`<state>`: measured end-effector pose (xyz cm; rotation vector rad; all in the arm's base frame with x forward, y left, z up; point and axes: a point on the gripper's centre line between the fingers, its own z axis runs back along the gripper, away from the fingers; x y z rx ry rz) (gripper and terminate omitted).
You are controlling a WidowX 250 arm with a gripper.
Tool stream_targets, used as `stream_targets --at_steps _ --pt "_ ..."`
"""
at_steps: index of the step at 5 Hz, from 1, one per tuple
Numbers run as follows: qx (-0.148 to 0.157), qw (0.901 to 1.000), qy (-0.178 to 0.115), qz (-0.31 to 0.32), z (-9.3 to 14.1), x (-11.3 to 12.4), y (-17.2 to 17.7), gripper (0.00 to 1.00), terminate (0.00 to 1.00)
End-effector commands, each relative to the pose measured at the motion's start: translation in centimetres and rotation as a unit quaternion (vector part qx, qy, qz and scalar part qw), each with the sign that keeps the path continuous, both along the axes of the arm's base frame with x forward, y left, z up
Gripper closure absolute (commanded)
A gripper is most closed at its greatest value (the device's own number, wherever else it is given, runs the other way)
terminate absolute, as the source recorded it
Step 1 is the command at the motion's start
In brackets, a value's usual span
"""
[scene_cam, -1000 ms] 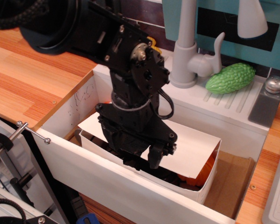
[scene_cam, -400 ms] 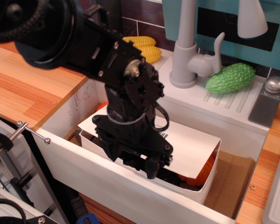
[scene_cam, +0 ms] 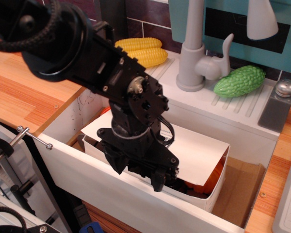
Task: Open white1fbox flap
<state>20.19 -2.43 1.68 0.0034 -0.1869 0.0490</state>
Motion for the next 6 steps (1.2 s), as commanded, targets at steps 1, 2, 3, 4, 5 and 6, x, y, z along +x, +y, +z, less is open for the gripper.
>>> stream_targets --at_steps 1,2,3,4,5,6 --pt "-0.023 0.9997 -0.005 -0.006 -0.7 0.6 0.7 0.00 0.00" --pt "-0.037 0.9993 -0.002 -0.005 -1.1 0.6 0.8 0.00 0.00" --pt "-0.045 0.9989 -0.002 -0.010 -1.3 0.7 1.0 0.00 0.00" --pt "-0.045 0.9986 -0.006 -0.028 -1.1 0.8 1.1 0.00 0.00" --pt "-0.044 0.9981 -0.018 -0.039 -1.0 1.0 1.1 0.00 0.00" --pt "-0.035 0.9978 -0.025 -0.050 -0.2 2.1 1.3 0.00 0.00"
